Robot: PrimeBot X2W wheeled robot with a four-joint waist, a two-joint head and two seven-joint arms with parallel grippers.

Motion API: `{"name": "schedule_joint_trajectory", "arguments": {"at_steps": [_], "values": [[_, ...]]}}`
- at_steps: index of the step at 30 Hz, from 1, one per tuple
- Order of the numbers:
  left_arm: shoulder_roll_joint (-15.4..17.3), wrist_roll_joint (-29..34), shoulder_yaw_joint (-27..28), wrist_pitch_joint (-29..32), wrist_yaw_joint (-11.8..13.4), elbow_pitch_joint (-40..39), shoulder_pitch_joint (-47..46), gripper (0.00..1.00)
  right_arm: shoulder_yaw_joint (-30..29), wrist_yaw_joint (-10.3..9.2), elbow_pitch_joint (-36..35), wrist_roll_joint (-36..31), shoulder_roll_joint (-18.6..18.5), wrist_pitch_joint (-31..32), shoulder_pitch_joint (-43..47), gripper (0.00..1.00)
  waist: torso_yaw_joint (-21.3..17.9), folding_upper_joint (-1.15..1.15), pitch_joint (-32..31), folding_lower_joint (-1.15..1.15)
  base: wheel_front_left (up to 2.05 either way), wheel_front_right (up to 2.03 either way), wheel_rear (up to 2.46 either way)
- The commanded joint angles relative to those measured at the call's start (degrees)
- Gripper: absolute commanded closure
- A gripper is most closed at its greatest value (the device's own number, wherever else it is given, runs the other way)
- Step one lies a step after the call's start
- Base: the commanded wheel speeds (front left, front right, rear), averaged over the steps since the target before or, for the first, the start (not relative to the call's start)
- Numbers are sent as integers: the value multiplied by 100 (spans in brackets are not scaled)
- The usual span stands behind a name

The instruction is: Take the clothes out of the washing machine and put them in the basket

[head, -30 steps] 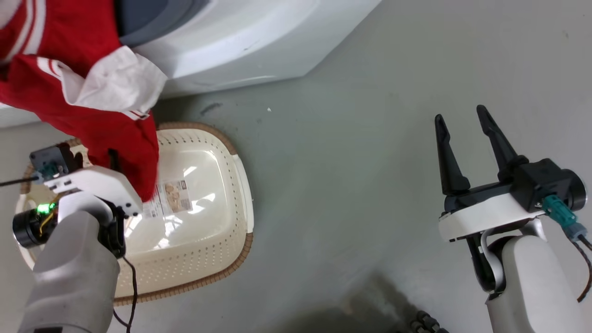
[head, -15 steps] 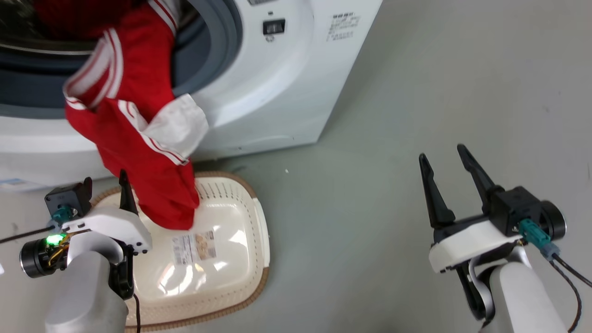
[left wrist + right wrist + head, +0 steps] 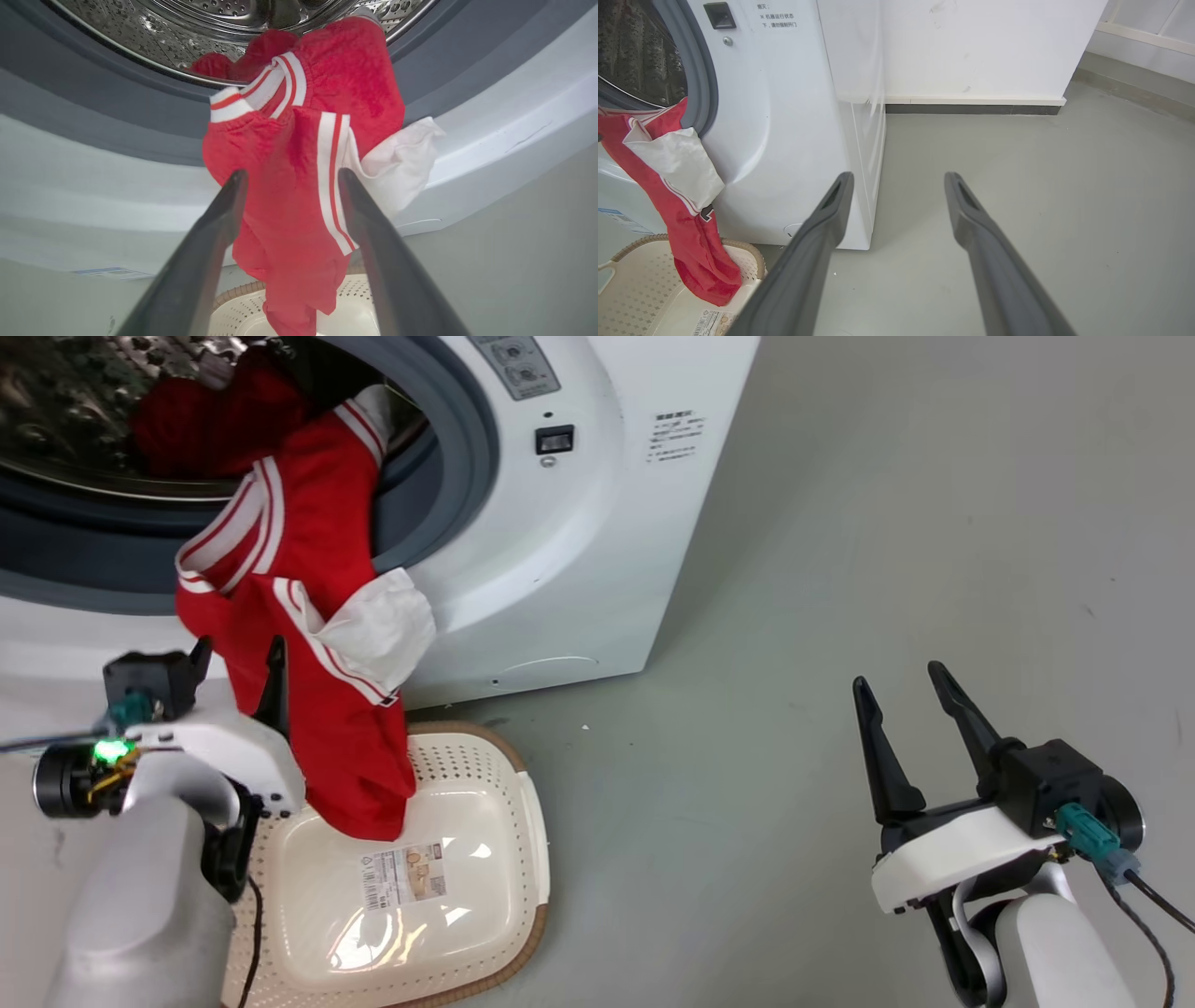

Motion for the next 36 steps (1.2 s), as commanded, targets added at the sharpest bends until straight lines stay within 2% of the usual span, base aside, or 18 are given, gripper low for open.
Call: {"name": "schedule_joint_trajectory", "arguments": {"at_steps": [1,2,3,8,17,26,27,28,29,36], "values": [[83,-42,-87,245,-91,103,-124,0,20,-4,36,81,2,-49,49,0,-82,0,48,1,0,0,0],[126,-53,-135,424,-132,166,-193,0,35,-4,51,103,3,-63,45,0,-121,0,74,1,0,0,0],[264,-152,-239,940,-212,348,-394,0,65,-4,95,208,2,-117,-24,0,-248,0,195,1,0,0,0],[465,-220,-284,1322,-225,582,-623,0,101,-4,188,323,3,-221,-162,0,-466,0,457,1,0,0,0],[651,-190,-213,1400,77,977,-1157,0,208,-4,369,490,3,-376,-385,0,-718,0,903,1,0,0,0],[774,-197,-179,1148,301,1225,-1604,0,275,-4,548,576,2,-478,-506,0,-766,0,958,1,0,0,0],[770,-198,-188,1126,306,1257,-1630,34,277,-4,566,583,2,-485,-511,0,-763,0,950,1,0,0,0],[755,-205,-202,1097,295,1285,-1628,85,277,-4,584,585,2,-495,-512,0,-757,0,937,1,0,0,0],[722,-219,-212,1077,285,1311,-1614,100,272,-4,607,580,2,-492,-513,0,-748,0,915,1,0,0,0],[554,-289,-227,755,292,1428,-1296,100,237,-4,704,520,2,-516,-461,0,-650,0,662,1,0,0,0]]}}
